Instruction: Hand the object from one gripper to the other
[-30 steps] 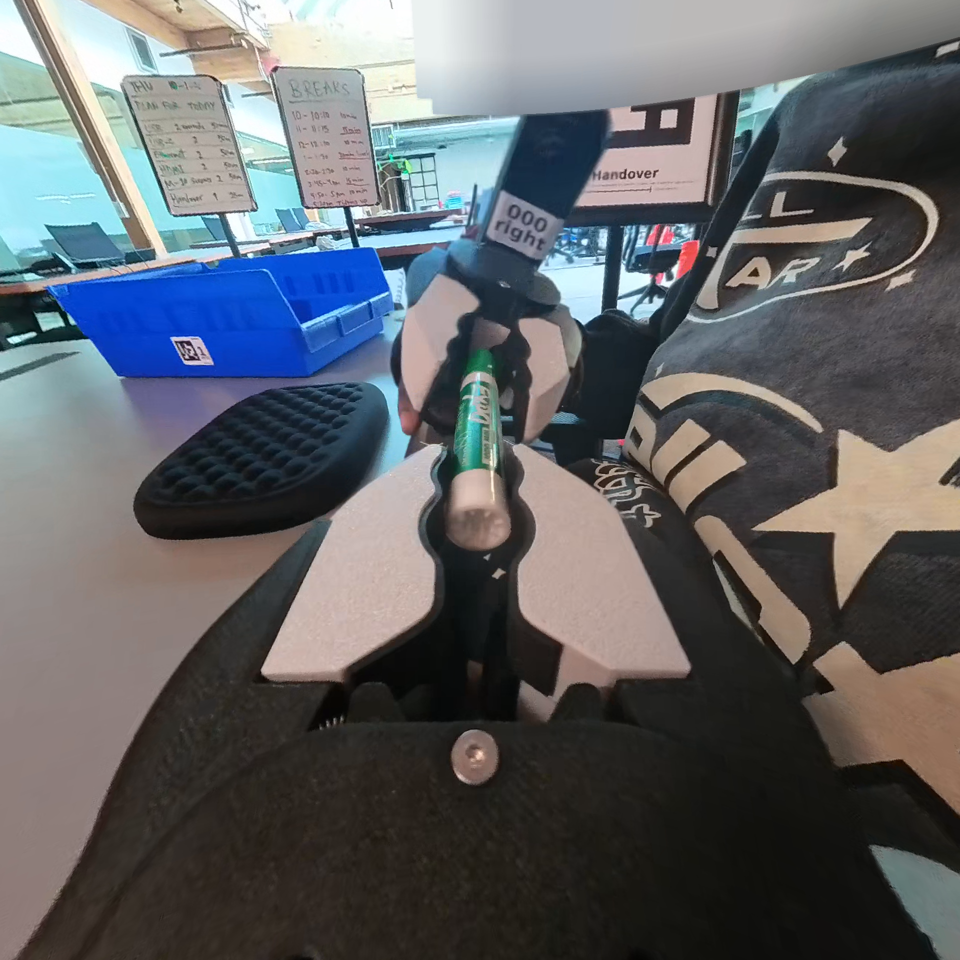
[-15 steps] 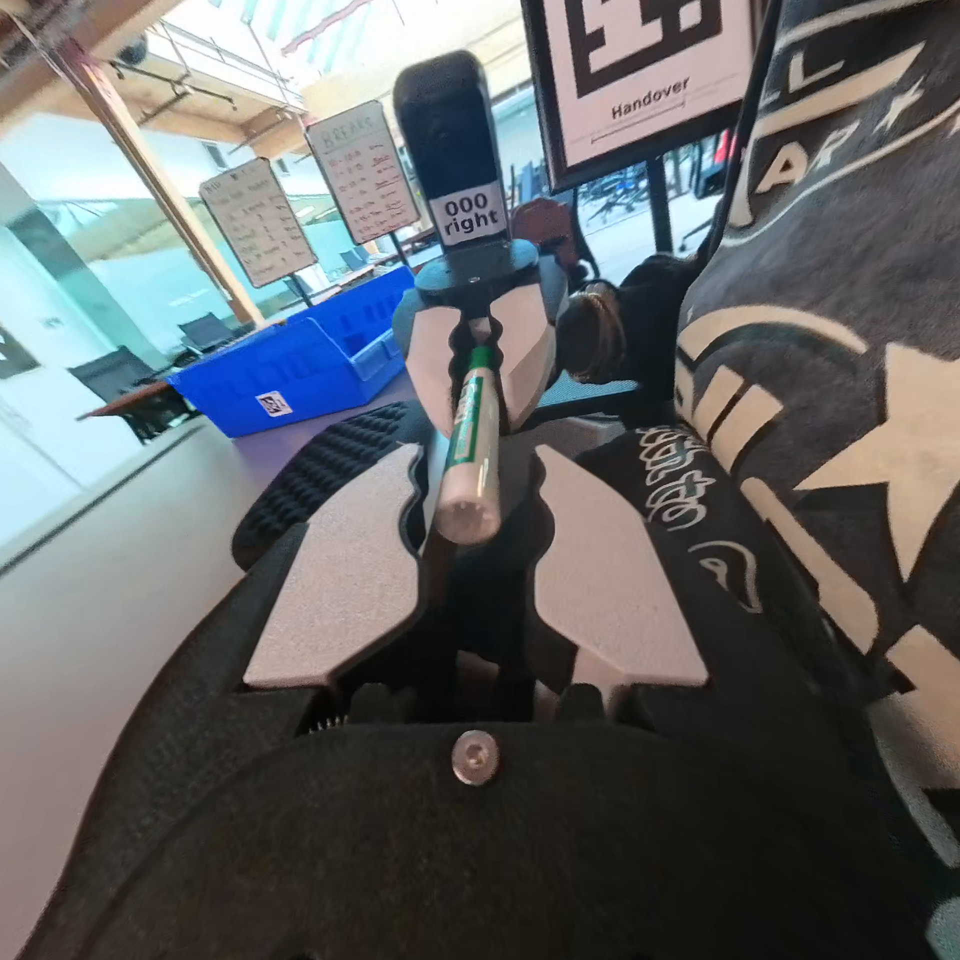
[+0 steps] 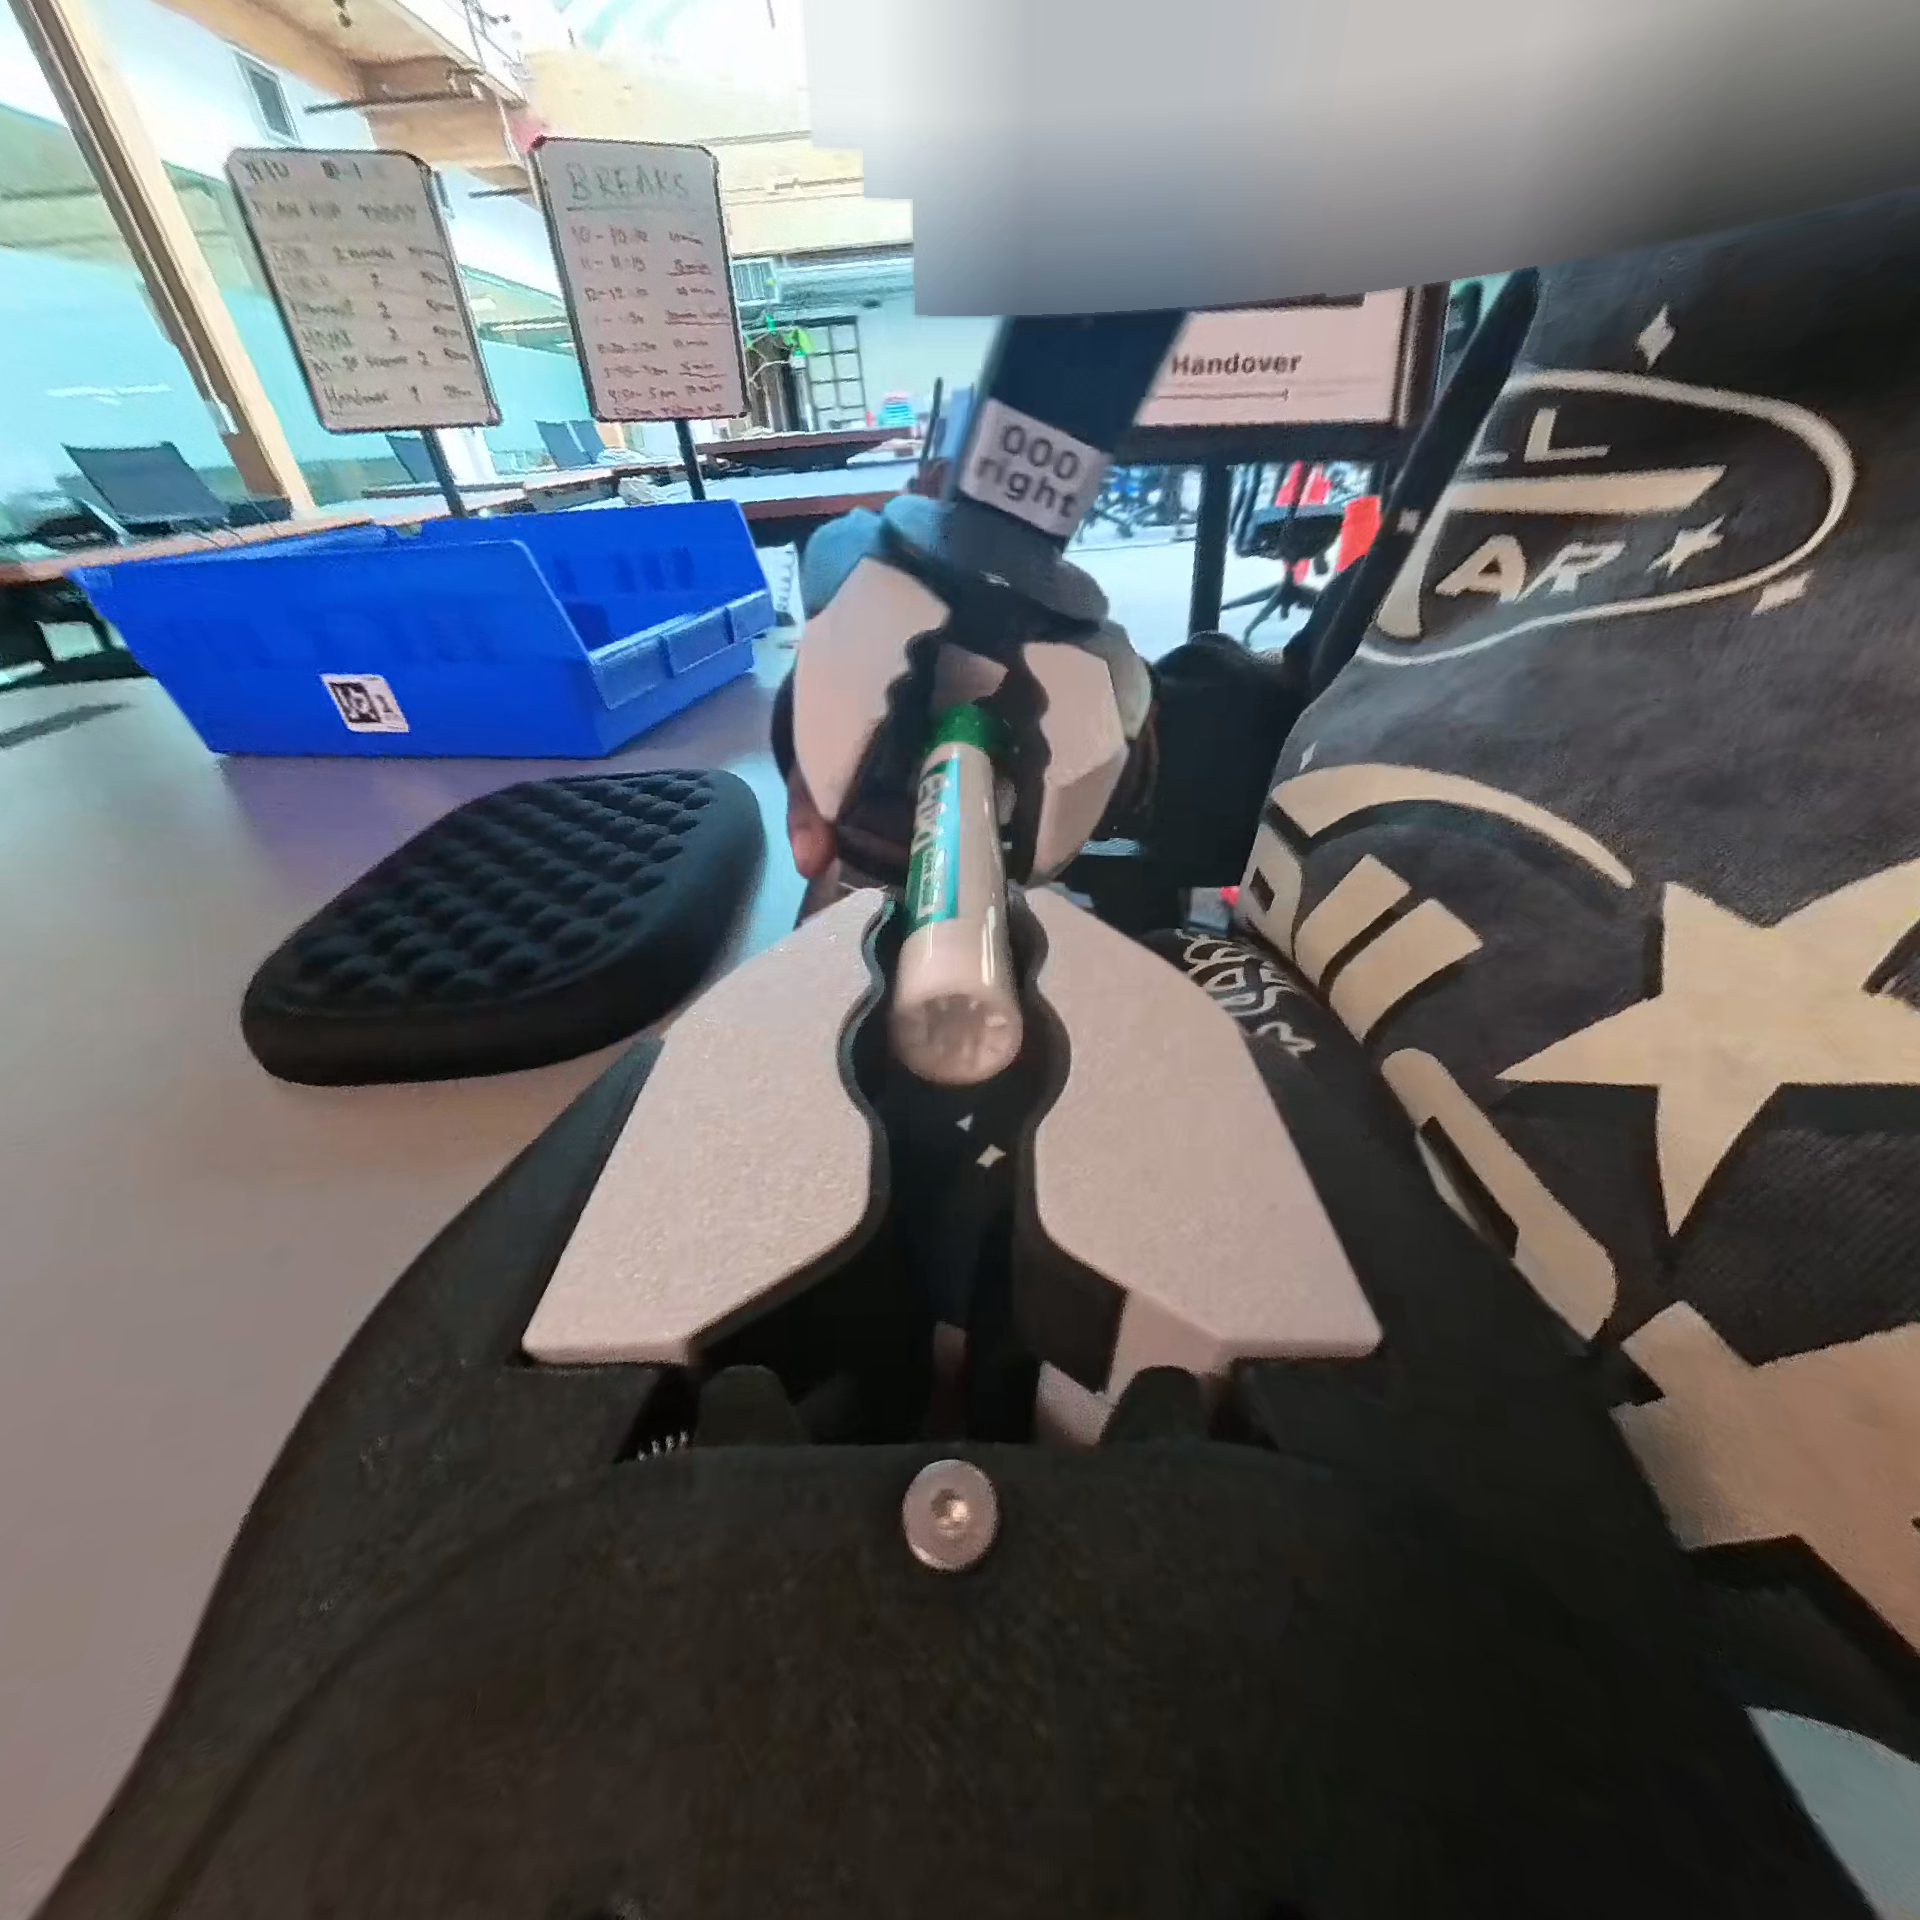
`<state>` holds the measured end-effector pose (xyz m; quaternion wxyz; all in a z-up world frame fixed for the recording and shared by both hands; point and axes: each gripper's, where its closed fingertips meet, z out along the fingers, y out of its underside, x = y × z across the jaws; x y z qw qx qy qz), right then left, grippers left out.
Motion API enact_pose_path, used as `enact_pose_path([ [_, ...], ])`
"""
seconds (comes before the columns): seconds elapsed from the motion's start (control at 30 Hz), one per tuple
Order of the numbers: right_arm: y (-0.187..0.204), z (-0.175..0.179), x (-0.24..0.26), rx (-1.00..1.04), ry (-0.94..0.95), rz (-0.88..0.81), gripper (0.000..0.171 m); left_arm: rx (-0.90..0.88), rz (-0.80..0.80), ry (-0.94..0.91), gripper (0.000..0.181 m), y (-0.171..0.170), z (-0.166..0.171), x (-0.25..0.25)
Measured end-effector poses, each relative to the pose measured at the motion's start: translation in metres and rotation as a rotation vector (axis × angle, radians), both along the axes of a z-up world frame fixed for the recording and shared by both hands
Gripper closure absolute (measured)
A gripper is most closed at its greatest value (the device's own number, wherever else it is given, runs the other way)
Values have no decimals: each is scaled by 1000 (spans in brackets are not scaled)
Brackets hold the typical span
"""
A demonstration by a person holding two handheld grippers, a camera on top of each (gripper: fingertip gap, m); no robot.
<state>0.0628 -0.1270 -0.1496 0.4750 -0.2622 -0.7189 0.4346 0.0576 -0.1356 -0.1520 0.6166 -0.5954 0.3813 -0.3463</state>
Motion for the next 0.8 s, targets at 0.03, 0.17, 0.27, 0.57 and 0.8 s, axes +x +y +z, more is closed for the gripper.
enact_pose_path([
  [0.03, 0, 1, 0, 65, 35, -15, 134, -13, -4, -14, 161, 0, 1, -1],
  [0.17, -2, -2, -1, 227, 80, -42, 152, -46, -49, -35, 161, -4, 1, 2],
  [0.27, -3, -3, 0, 166, 32, -26, 153, -26, -43, -35, 161, -4, 2, 2],
  [0.57, -4, -8, 1, -342, -244, 68, 152, 262, 104, 132, 148, 1, 2, 1],
  [0.8, -4, -10, 0, -286, -209, 73, 151, 132, 49, 93, 161, 0, -1, 2],
])
